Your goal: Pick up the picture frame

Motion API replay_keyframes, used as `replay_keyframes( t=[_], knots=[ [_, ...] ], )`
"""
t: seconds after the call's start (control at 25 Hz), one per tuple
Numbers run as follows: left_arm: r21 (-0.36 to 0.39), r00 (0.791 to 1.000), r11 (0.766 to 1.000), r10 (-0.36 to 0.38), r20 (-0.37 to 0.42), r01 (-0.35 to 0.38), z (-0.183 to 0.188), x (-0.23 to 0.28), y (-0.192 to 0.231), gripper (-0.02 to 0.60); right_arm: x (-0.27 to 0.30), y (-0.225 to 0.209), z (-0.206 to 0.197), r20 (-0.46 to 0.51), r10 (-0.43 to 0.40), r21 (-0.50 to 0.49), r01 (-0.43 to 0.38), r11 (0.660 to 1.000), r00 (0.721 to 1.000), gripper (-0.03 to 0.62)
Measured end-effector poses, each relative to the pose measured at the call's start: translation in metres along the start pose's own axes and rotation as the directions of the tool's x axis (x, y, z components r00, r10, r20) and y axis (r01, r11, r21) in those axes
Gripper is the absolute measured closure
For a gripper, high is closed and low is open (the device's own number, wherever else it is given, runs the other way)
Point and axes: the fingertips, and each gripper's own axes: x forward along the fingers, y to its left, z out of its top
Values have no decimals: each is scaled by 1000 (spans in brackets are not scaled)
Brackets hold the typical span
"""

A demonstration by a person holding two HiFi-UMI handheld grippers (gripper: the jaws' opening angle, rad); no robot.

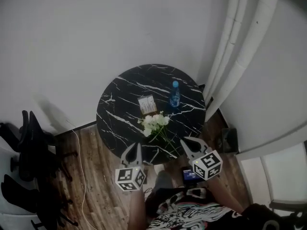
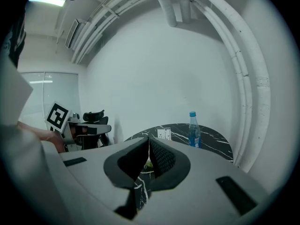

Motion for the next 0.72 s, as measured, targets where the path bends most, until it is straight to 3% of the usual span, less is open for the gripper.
replay_keyframes(
  t=[0.32,0.72],
  knots=[
    [-23,999,999,-35,-38,34,21,74,61,568,82,-24,20,-51,-39,10,39,999,998,576],
    [-35,989,993,-113,-94,110,26,143,100,568,146,-51,24,-111,-99,38,103,994,989,576]
  ],
)
